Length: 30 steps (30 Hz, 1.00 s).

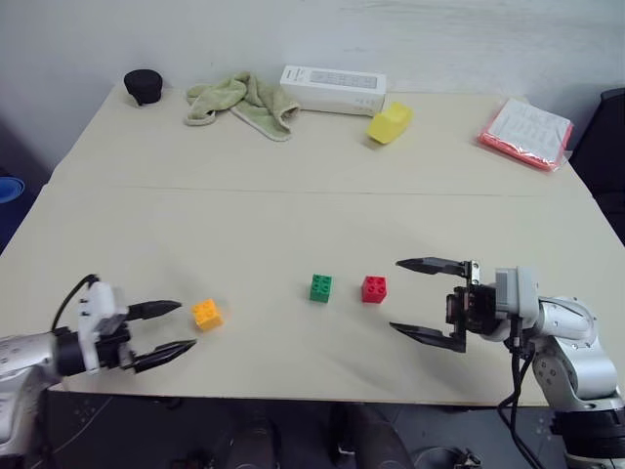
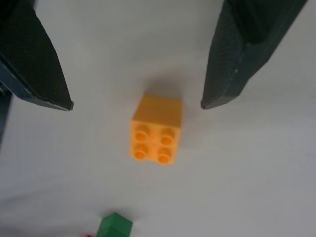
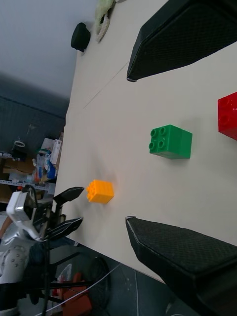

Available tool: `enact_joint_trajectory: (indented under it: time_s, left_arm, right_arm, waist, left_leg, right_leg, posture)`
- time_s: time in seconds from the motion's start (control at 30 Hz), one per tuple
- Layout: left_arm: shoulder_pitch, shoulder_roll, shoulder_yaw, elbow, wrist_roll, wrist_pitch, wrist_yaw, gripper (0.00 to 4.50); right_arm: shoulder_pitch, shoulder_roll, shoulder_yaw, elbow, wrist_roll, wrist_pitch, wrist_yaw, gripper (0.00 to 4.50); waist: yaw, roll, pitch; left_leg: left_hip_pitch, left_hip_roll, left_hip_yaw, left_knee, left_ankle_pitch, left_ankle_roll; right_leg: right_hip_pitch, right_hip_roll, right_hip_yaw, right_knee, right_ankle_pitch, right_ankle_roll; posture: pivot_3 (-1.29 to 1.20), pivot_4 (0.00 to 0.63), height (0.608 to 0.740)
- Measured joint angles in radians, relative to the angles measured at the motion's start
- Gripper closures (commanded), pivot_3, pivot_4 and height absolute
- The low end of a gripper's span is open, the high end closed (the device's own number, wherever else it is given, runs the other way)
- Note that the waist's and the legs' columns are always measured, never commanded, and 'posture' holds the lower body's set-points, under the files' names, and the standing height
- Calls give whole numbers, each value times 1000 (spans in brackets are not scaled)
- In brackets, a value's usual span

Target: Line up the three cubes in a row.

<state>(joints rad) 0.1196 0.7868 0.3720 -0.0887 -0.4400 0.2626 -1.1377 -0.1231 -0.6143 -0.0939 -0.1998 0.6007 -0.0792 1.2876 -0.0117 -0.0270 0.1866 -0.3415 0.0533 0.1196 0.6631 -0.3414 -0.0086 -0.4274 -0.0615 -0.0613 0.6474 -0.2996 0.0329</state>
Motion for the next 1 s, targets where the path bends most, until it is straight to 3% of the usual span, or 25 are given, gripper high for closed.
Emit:
enact_joint_trajectory:
  time_s: [0.2,0.37,0.47,0.6,0.77,1.0]
  left_arm:
    - [-81,-24,-113,98,60,-76,18,2994]
    - [-167,-19,-147,128,52,-94,-33,3005]
    - [-297,-6,-192,179,51,-122,-112,3005]
    - [-558,-8,-325,384,117,-256,-271,3005]
    - [-762,-113,-450,660,216,-395,-353,3005]
    - [-857,-173,-505,822,258,-456,-363,3005]
  right_arm:
    - [8,14,8,-27,-17,14,-56,0]
    - [54,9,-11,-39,-23,14,-75,0]
    - [71,-7,-33,-44,-23,14,-76,0]
    - [94,-31,-50,-46,-23,16,-74,0]
    - [96,-43,-65,-49,-22,23,-77,0]
    - [161,-47,-72,-98,-22,41,-102,0]
  waist:
    - [-14,0,0]
    - [-12,0,0]
    - [-2,-1,0]
    - [9,0,0]
    - [9,-1,0]
    - [7,-1,0]
  left_leg:
    - [-1,0,0,0,0,0]
    - [0,0,0,0,0,0]
    - [-1,-1,0,1,1,-2]
    - [-1,-3,2,2,3,-5]
    - [-3,-3,2,4,4,-4]
    - [-4,-2,2,4,4,-3]
  right_leg:
    - [0,0,0,0,0,0]
    - [0,0,0,0,0,0]
    - [0,0,-1,0,0,0]
    - [0,1,-1,0,0,1]
    - [-1,2,-1,0,1,2]
    - [-2,2,-1,-1,1,2]
  posture:
    - [0,150,740]
    - [0,150,740]
    - [0,150,740]
    - [0,150,740]
    - [0,150,740]
    - [0,150,740]
